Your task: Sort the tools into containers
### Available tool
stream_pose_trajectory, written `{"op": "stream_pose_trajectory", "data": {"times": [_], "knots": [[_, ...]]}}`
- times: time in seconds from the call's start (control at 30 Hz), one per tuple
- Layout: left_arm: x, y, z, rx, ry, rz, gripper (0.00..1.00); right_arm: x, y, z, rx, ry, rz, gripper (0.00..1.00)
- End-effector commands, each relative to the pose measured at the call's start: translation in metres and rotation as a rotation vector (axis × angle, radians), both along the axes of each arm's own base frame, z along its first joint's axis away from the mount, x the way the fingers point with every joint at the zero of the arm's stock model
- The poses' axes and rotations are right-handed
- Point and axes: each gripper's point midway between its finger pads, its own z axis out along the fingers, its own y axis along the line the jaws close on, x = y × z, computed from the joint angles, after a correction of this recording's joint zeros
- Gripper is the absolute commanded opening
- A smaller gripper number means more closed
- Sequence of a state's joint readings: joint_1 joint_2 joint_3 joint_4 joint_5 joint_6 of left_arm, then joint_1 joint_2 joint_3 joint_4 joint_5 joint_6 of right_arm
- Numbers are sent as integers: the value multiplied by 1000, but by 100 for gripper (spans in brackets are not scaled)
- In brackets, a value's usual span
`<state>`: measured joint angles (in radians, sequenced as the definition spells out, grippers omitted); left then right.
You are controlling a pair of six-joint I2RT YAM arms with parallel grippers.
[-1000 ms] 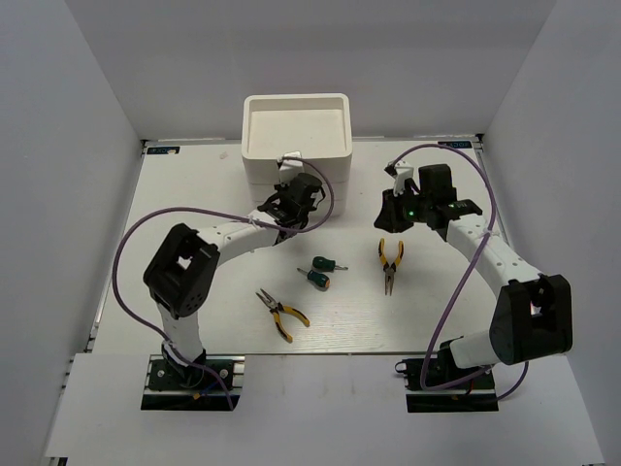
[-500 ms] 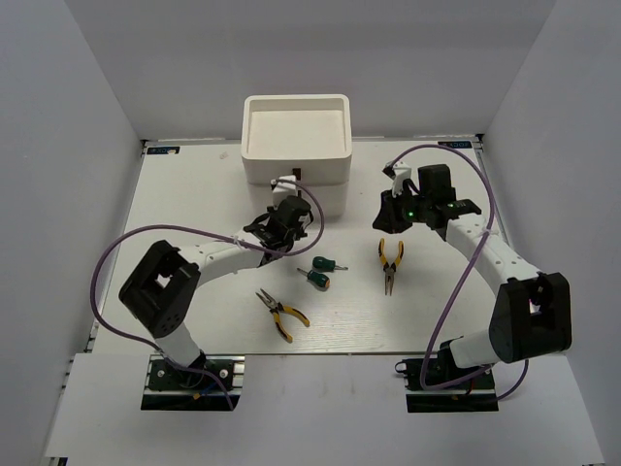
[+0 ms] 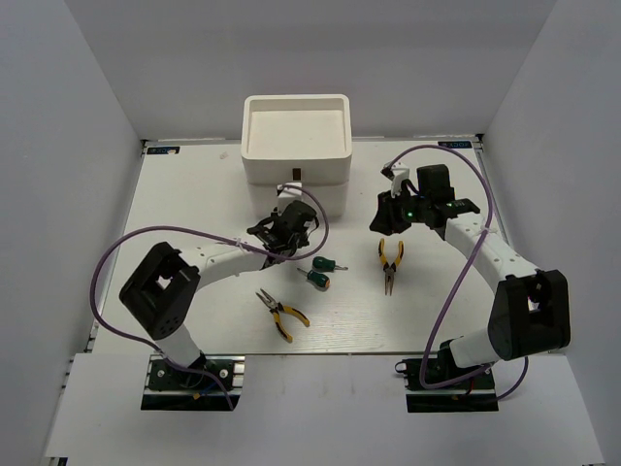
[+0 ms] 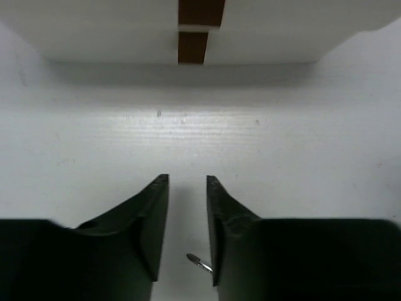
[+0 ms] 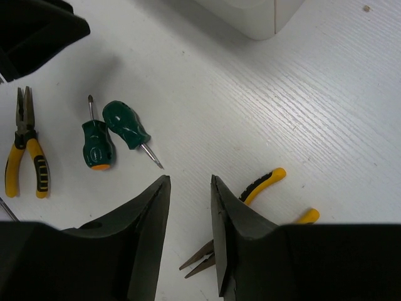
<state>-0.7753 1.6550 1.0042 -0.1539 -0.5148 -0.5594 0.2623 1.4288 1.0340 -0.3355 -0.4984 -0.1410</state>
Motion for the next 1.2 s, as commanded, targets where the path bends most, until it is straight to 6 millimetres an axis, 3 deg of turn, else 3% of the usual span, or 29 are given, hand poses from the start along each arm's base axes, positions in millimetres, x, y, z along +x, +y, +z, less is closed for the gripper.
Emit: {"op": "stream_pose_trajectory", "data": {"times": [0.0, 0.07, 0.1, 0.23, 0.6, 0.9, 1.17], "knots": [[22, -1, 36, -17, -80, 45, 45, 10, 6, 16, 24, -53, 21, 39], [31, -6, 40, -11, -103, 44, 50, 10, 5, 17, 22, -59, 20, 39], [36, -8, 51, -17, -126, 47, 54, 12, 6, 18, 24, -68, 23, 39], [50, -12, 50, 9, -129, 52, 57, 9, 4, 15, 16, -63, 23, 39], [73, -6, 49, 49, -146, 92, 57, 10, 3, 16, 13, -69, 19, 39], [93, -1, 67, 40, -198, 105, 57, 11, 0, 13, 3, -64, 16, 39], [99, -1, 59, 24, -209, 108, 55, 11, 2, 12, 5, -62, 21, 39]]}}
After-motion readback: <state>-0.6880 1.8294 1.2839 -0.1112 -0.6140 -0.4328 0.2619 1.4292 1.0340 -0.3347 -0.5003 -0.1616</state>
